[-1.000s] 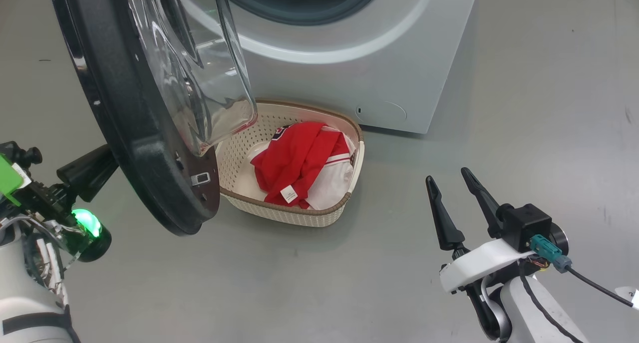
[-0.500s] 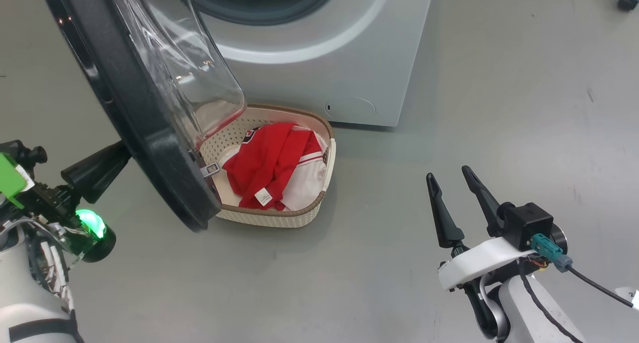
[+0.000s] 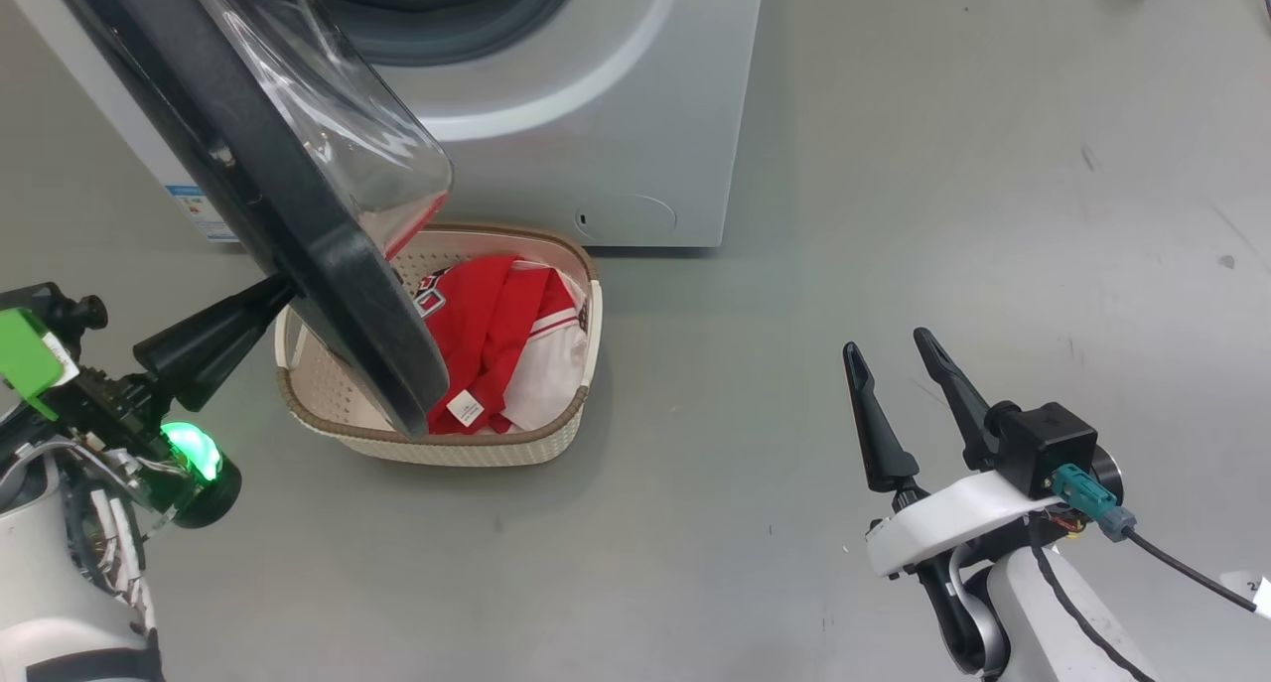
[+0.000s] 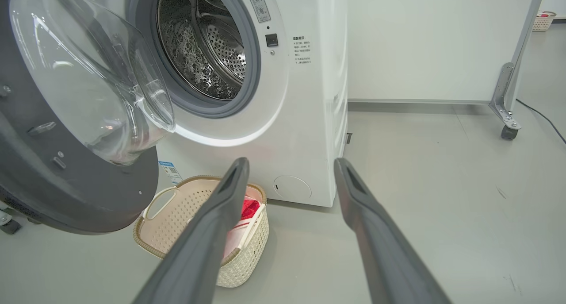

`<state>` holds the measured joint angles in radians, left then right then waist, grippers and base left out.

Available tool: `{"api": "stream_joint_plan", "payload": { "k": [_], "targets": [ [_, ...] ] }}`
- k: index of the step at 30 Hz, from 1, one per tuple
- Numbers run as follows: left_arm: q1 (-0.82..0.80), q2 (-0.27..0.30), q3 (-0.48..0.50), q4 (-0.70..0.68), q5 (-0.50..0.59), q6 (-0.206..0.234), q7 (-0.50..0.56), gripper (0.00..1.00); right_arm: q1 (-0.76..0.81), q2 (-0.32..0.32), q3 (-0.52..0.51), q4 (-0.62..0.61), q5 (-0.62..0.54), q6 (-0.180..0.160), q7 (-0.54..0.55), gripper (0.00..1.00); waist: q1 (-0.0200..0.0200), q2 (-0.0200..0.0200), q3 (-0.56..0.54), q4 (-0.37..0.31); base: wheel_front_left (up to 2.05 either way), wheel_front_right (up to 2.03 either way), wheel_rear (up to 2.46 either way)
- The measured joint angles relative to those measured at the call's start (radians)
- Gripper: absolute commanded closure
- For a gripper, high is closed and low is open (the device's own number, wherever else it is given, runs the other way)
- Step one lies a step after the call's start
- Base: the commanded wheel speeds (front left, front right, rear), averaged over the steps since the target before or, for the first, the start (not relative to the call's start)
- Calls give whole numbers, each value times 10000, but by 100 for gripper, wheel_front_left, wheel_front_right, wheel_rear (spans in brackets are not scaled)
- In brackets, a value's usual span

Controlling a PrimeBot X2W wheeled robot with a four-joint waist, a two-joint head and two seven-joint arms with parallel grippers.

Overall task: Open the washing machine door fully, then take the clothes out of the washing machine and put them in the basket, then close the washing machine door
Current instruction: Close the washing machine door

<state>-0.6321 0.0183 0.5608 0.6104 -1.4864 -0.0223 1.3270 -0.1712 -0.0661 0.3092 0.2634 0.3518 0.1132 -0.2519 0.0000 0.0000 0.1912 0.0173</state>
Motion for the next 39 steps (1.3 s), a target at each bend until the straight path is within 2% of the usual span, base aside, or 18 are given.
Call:
{"api": "stream_joint_plan", "payload": {
  "k": [9,14,25,31,39],
  "targets": [
    [17,-2,-472,6,-972,98,-623,100,0,35,23,-81,2,0,0,0,0,0,134,-716,0,0,0],
    [16,-6,-840,0,-1141,98,-1126,100,0,44,31,-104,31,0,0,0,0,1,226,-1130,0,0,0],
    [-28,-6,-1534,105,-1682,96,-2677,100,3,75,-54,-209,88,0,0,0,0,0,423,-1899,0,0,0],
    [-69,-10,-2027,259,-1854,67,-3501,100,5,86,-169,-278,104,0,-2,0,0,0,481,-2002,0,0,0],
    [-56,-10,-2984,504,-2230,-263,-3963,100,76,98,-403,-341,104,-4,-2,0,0,0,431,-1845,0,0,0]
  ]
}}
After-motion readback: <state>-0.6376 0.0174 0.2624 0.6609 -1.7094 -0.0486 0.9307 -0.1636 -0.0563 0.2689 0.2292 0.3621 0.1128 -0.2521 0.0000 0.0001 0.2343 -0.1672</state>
